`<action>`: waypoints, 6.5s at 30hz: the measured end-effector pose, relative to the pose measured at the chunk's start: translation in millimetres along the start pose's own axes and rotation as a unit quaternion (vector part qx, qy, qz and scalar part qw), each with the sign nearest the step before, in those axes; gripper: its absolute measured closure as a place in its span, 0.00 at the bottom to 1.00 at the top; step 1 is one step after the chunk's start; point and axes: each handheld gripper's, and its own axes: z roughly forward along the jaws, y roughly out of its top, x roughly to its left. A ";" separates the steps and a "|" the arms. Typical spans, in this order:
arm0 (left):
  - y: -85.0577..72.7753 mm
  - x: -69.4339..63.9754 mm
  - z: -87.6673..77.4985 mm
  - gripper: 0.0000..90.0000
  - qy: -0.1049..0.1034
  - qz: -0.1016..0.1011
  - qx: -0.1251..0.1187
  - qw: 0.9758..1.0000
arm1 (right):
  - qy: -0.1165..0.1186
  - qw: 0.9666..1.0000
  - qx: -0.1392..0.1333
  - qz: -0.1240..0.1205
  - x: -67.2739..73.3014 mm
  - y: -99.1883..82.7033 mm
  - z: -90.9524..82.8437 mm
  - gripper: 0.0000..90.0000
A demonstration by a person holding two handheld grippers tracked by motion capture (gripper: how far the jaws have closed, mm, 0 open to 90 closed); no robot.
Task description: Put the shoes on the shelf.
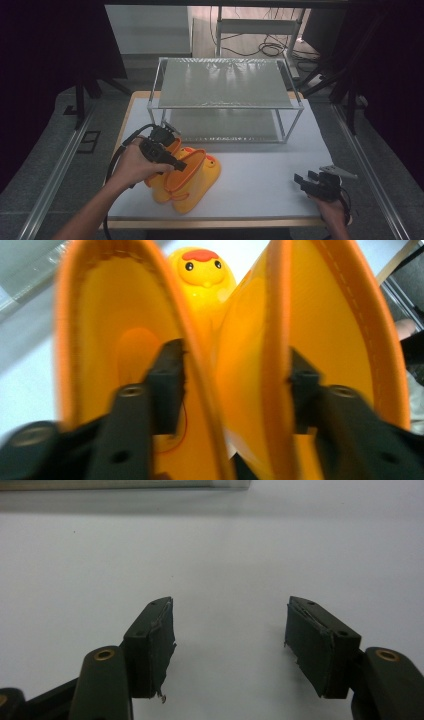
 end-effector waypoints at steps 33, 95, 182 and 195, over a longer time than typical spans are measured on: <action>49.0 -29.8 -31.2 0.91 -0.125 0.038 -0.085 0.988 | -0.004 1.000 -0.003 0.004 -1.5 0.7 -2.4 0.40; 256.8 -43.1 -122.7 0.91 -0.112 -0.006 -0.174 0.978 | -0.009 0.999 -0.015 0.029 -14.0 -0.8 -6.9 0.40; 130.1 61.4 -67.1 0.99 0.026 -0.053 -0.158 0.986 | -0.009 1.000 -0.011 0.015 -6.2 0.0 -6.3 0.40; 139.3 85.4 -12.2 0.99 0.051 -0.079 -0.137 0.986 | -0.011 1.000 -0.015 0.016 -8.3 -0.3 -7.4 0.40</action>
